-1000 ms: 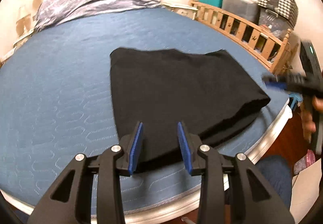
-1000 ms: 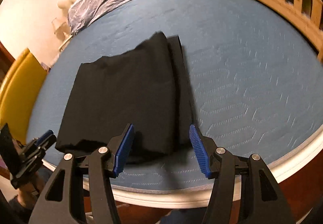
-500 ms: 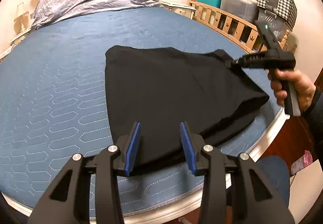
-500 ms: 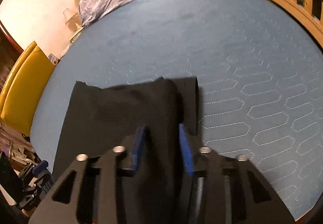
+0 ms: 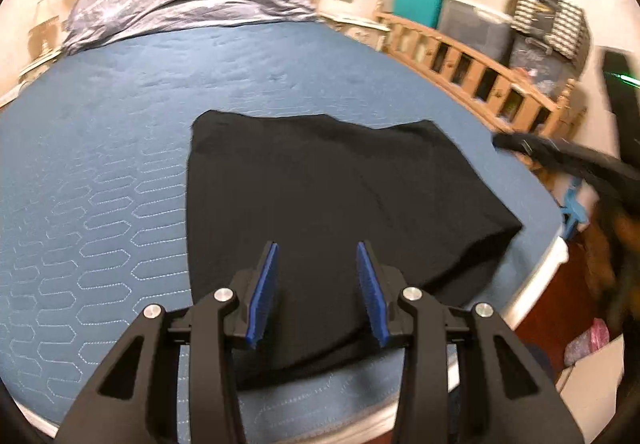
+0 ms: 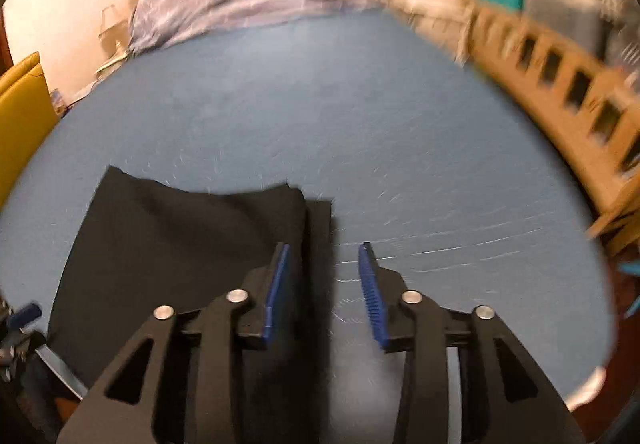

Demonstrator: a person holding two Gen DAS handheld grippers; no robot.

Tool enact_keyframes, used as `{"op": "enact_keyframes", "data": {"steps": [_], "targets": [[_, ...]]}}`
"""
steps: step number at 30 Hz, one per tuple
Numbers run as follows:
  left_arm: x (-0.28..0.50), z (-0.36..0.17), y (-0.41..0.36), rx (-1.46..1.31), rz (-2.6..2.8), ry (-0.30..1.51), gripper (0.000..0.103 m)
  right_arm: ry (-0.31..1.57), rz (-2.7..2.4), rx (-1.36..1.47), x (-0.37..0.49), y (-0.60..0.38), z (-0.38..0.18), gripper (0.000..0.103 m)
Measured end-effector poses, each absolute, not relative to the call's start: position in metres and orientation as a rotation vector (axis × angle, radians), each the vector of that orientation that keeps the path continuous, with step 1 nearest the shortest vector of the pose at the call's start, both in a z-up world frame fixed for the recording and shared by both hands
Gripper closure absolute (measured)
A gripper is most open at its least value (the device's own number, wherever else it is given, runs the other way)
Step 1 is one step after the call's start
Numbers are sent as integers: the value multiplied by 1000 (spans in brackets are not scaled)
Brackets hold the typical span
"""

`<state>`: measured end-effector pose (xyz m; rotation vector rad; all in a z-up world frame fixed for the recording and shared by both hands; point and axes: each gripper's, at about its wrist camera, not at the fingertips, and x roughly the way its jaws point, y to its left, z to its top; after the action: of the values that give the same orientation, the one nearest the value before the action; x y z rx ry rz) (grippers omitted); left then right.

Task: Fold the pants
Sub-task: 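Lay the folded trousers flat and open both grippers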

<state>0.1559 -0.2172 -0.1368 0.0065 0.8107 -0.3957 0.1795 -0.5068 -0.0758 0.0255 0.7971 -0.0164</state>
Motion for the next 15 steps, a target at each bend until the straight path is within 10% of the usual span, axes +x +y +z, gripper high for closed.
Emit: {"op": "enact_keyframes", "data": {"steps": [15], "targets": [[154, -168, -195, 23, -319, 918, 60, 900, 30, -101, 137, -401, -151, 52]]}}
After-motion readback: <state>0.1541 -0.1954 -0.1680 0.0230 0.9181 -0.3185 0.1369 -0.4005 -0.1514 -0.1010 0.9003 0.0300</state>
